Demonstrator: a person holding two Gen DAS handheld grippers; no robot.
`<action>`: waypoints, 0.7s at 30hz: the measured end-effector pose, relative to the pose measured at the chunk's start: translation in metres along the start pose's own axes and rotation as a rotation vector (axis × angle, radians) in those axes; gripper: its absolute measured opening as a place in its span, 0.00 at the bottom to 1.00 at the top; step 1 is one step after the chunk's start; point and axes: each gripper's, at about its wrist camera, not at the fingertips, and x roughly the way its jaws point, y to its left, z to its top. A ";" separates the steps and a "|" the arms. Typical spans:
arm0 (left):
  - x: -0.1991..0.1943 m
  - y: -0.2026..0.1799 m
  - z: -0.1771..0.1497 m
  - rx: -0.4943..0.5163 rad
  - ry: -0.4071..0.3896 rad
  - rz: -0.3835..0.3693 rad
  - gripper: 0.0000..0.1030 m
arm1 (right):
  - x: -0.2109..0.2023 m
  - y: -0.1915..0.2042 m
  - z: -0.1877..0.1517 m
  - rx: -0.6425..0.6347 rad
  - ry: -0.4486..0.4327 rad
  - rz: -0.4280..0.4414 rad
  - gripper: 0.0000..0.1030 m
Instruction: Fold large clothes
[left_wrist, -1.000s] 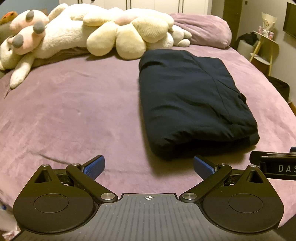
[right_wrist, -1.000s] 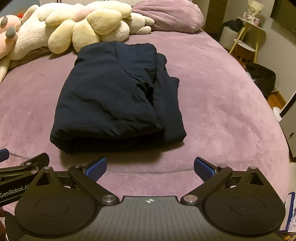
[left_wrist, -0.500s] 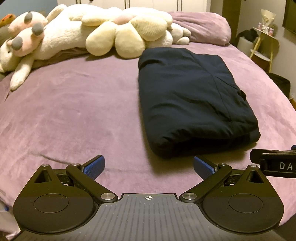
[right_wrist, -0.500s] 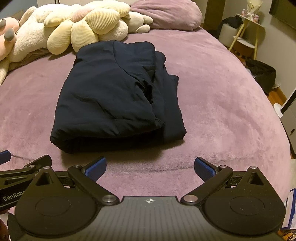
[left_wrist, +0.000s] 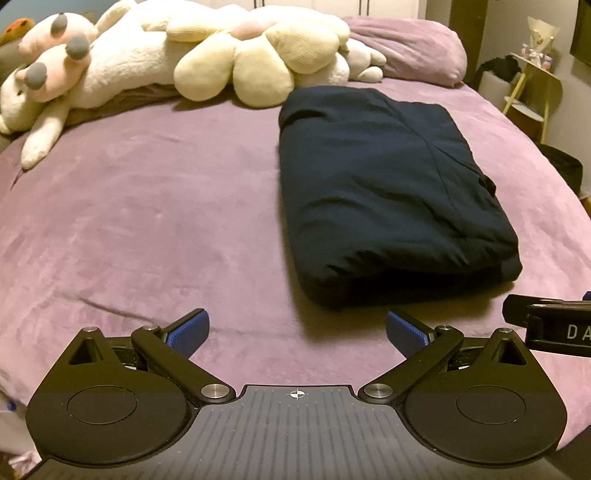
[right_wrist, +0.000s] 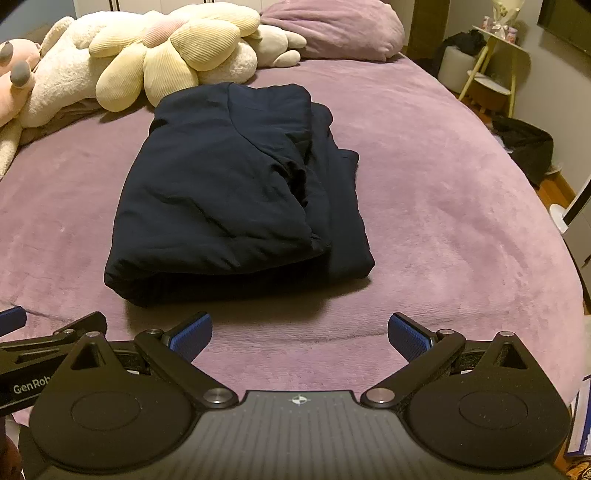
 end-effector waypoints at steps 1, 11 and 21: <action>-0.001 -0.001 0.000 0.004 -0.001 0.002 1.00 | 0.000 0.000 0.000 0.001 0.000 0.000 0.99; -0.002 -0.004 -0.001 0.016 -0.003 -0.001 1.00 | -0.001 -0.003 -0.001 0.012 0.000 0.004 0.99; -0.004 -0.007 -0.002 0.025 -0.013 0.000 1.00 | -0.002 -0.004 -0.002 0.020 -0.008 0.007 0.99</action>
